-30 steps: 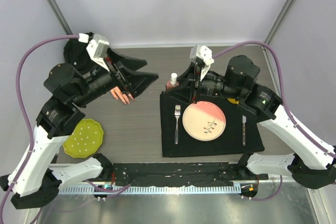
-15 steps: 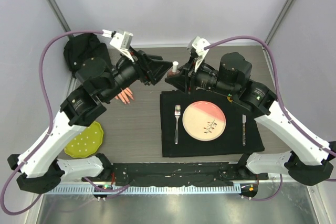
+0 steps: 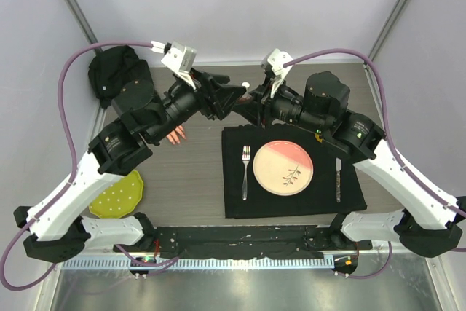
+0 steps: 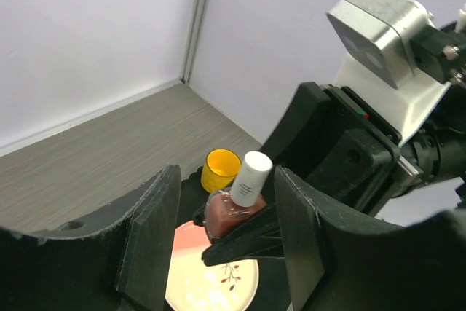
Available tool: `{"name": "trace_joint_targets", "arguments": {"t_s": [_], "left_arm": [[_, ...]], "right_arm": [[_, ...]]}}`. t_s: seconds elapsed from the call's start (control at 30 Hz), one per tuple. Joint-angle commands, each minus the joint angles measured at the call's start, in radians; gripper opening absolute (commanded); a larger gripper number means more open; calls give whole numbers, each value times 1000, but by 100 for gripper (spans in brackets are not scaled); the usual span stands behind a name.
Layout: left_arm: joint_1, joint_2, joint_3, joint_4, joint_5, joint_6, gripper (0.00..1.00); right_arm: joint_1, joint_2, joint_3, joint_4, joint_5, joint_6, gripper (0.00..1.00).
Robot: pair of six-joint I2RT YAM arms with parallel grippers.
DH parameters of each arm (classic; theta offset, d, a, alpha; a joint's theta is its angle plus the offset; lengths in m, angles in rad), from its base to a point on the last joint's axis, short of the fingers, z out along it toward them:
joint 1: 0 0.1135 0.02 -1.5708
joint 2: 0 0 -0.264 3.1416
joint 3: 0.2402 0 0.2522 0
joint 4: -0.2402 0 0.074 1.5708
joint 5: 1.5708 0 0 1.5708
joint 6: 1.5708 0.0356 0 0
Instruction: Paint the nails
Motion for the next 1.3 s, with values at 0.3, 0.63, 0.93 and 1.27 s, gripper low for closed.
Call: {"name": "trace_joint_targets", "arguments": {"t_s": [0.3, 0.63, 0.93, 1.27], "left_arm": [[-28, 2, 1, 49, 64, 56, 48], [-42, 63, 74, -11, 63, 75, 29], [1, 123, 217, -173, 445, 107, 0], [88, 192, 144, -81, 1460, 77, 0]], "right_arm": [[7, 3, 62, 28, -32, 1, 1], [7, -4, 49, 32, -65, 6, 1], [7, -29, 33, 52, -277, 6, 1], [24, -101, -158, 661, -978, 463, 1]]}}
